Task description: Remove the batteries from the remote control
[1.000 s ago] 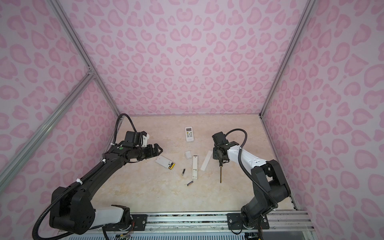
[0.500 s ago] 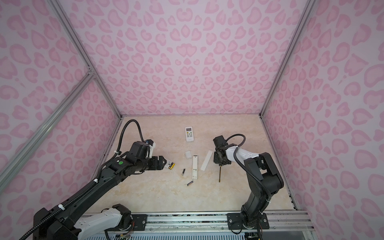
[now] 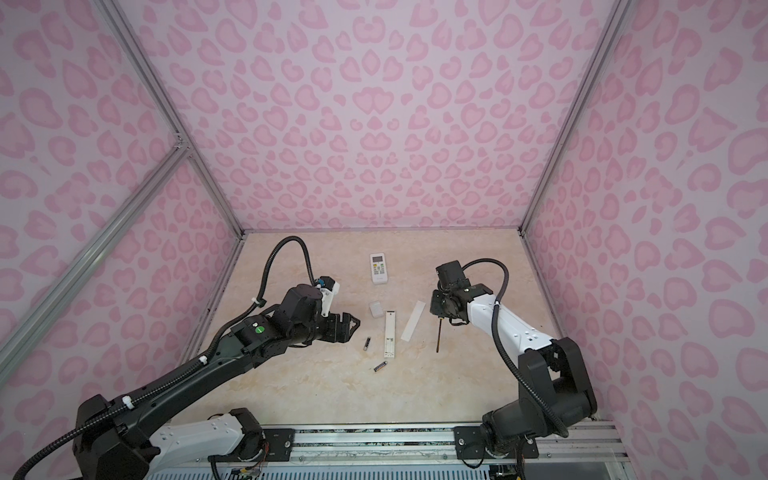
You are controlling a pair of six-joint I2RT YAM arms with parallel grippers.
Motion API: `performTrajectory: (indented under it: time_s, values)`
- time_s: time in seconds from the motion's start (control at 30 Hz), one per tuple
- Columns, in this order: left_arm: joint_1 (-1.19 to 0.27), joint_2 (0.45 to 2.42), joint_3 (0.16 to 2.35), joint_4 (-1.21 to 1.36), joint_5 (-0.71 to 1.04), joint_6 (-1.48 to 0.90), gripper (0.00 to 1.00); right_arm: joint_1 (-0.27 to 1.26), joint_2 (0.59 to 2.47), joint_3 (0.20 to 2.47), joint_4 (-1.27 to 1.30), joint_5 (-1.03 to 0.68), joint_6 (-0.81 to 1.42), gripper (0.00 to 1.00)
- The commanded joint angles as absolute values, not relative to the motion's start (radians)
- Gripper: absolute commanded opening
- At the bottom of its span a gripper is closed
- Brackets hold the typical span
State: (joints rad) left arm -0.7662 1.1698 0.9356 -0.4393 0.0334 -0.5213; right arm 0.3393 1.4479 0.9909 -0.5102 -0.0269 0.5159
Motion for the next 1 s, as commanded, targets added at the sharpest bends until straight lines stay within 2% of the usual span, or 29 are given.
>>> performTrajectory:
  time_s: [0.0, 0.1, 0.27, 0.43, 0.7, 0.8, 0.97]
  values:
    - [-0.79, 1.193, 0.953, -0.345, 0.001, -0.502, 0.89, 0.341, 1.393, 0.983, -0.491, -0.04, 0.532, 0.0]
    - [-0.804, 1.189, 0.932, -0.263, 0.028, -0.529, 0.89, 0.353, 1.333, 0.953, -0.393, -0.091, 0.556, 0.0]
    - [-0.838, 1.226, 0.94, -0.164, 0.075, -0.545, 0.88, 0.424, 1.318, 1.014, -0.359, -0.042, 0.585, 0.0]
    - [-0.912, 1.368, 1.015, -0.101, 0.012, -0.481, 0.86, 0.474, 1.383, 1.112, -0.426, -0.03, 0.663, 0.0]
    - [-0.913, 1.559, 1.068, 0.108, 0.141, -0.464, 0.81, 0.482, 1.374, 1.1, -0.39, -0.081, 0.747, 0.0]
    - [-0.901, 1.631, 1.082, 0.178, 0.213, -0.517, 0.73, 0.48, 1.351, 1.089, -0.382, -0.081, 0.759, 0.0]
    - [-0.896, 1.704, 1.068, 0.307, 0.298, -0.593, 0.5, 0.457, 1.325, 1.073, -0.38, -0.084, 0.768, 0.0]
